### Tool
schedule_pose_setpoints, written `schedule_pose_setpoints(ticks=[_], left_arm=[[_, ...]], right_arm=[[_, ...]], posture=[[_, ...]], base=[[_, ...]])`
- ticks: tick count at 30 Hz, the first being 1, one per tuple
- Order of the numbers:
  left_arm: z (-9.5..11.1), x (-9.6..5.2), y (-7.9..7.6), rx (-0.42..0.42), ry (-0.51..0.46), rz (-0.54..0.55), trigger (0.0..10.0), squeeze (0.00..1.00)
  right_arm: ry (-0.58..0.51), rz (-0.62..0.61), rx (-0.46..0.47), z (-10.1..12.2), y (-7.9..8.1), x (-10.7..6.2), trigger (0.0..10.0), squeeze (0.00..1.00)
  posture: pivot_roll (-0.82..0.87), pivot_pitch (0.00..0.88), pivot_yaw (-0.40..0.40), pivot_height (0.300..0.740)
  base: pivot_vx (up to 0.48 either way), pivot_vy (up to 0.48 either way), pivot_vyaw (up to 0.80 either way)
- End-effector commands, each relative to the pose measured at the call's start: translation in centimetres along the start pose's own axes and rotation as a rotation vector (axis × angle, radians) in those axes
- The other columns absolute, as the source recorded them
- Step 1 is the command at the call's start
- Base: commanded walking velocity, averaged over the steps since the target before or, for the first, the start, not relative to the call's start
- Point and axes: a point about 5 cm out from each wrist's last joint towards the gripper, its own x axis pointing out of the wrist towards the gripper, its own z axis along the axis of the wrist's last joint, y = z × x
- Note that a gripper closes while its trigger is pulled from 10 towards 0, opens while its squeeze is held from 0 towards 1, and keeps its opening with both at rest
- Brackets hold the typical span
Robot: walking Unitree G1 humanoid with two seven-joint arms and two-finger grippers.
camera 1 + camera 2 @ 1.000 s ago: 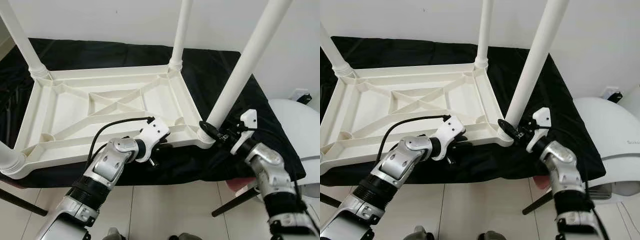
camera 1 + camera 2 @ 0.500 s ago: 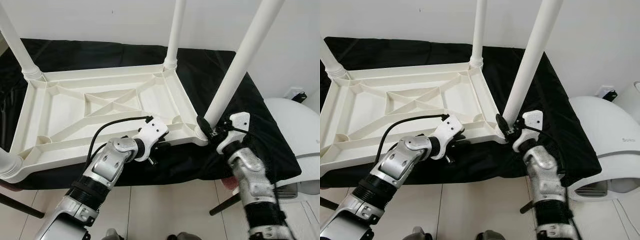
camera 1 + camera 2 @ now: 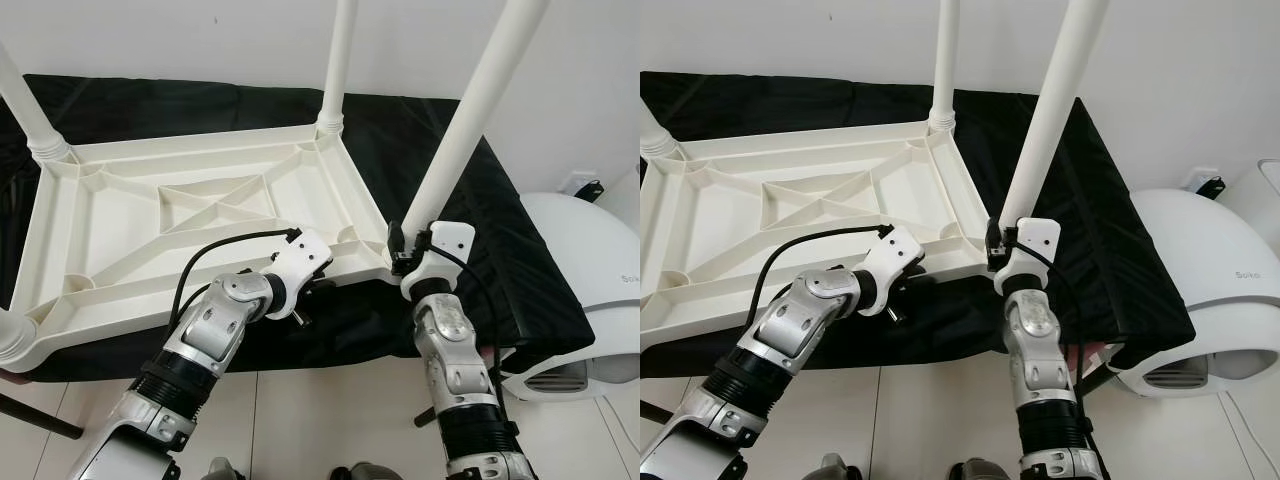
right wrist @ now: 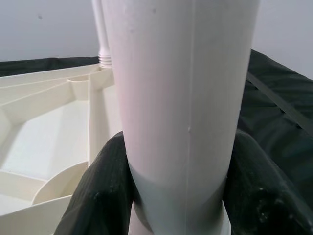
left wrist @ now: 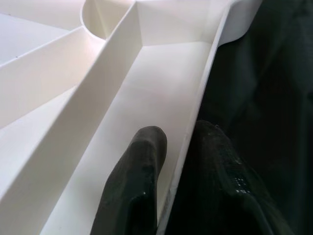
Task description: Building children table
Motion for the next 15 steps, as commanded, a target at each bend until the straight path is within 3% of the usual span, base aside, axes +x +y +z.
schedule_pose_setpoints(ticks=[1,2,3,4,5,11,12,15], left_arm=[[-0.6,0.7,-1.9,-0.003,0.028,-0.093,10.0,0.0],[-0.6,0.7,-1.9,-0.005,0.027,-0.093,10.0,0.0],[-0.6,0.7,-1.9,-0.006,0.026,-0.092,10.0,0.0],[-0.6,0.7,-1.9,-0.007,0.026,-0.092,10.0,0.0],[-0.6,0.7,-1.9,-0.007,0.026,-0.09,10.0,0.0],[-0.6,0.6,-1.8,-0.007,0.027,-0.086,10.0,0.0],[-0.6,0.6,-1.9,-0.006,0.027,-0.086,10.0,0.0],[-0.6,0.6,-1.9,-0.006,0.027,-0.086,10.0,0.0]], right_arm=[[0.065,0.048,0.017,-1.0,1.8,0.0,0.0,0.0],[0.071,0.047,0.019,-1.1,1.9,0.0,0.0,0.0],[0.084,0.041,0.021,-1.2,1.9,-0.1,4.4,0.0],[0.092,0.037,0.021,-1.2,1.8,-0.2,4.4,0.0],[0.105,0.03,0.018,-1.4,1.7,-0.2,10.0,0.0],[0.117,0.077,0.009,-1.6,1.4,-0.1,10.0,0.0],[0.116,0.079,0.012,-1.6,1.1,-0.1,10.0,0.98],[0.112,0.088,0.014,-1.5,0.7,0.0,10.0,1.0]], posture=[[-0.02,0.067,-0.079,0.74],[-0.02,0.068,-0.082,0.74],[-0.02,0.067,-0.084,0.74],[-0.02,0.067,-0.084,0.74],[-0.02,0.066,-0.084,0.74],[-0.02,0.063,-0.084,0.74],[-0.02,0.062,-0.084,0.74],[-0.02,0.062,-0.085,0.74]], base=[[0.0,0.0,0.0],[0.0,0.0,0.0],[0.0,0.0,0.0],[0.0,0.0,0.0],[0.0,0.0,0.0],[0.0,0.0,0.0],[0.0,0.0,0.0],[0.0,0.0,0.0]])
